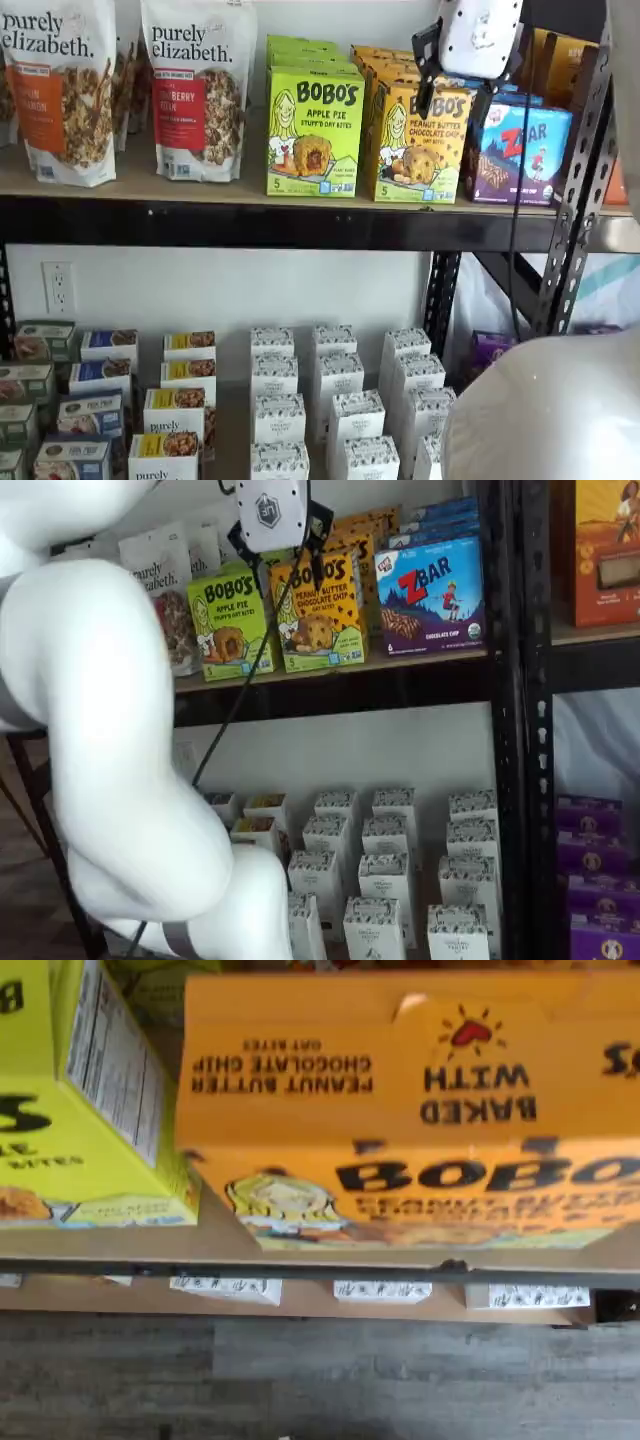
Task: Pick up the orange box on the top shelf, the fifth box from the left
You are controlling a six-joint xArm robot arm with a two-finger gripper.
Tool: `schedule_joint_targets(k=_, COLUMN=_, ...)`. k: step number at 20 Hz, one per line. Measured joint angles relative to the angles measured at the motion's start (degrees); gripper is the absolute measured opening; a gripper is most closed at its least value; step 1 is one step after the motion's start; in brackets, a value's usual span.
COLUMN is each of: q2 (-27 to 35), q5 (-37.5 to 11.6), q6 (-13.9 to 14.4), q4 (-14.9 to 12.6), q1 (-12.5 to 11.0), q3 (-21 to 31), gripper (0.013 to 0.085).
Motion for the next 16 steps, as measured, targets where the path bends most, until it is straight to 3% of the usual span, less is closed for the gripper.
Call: schedule_joint_targets(k=16, q2=3.8, q5=0.0, q6=-0.2, q4=-0.2, q1=-0.1, q3=-4.3, gripper=0.0850)
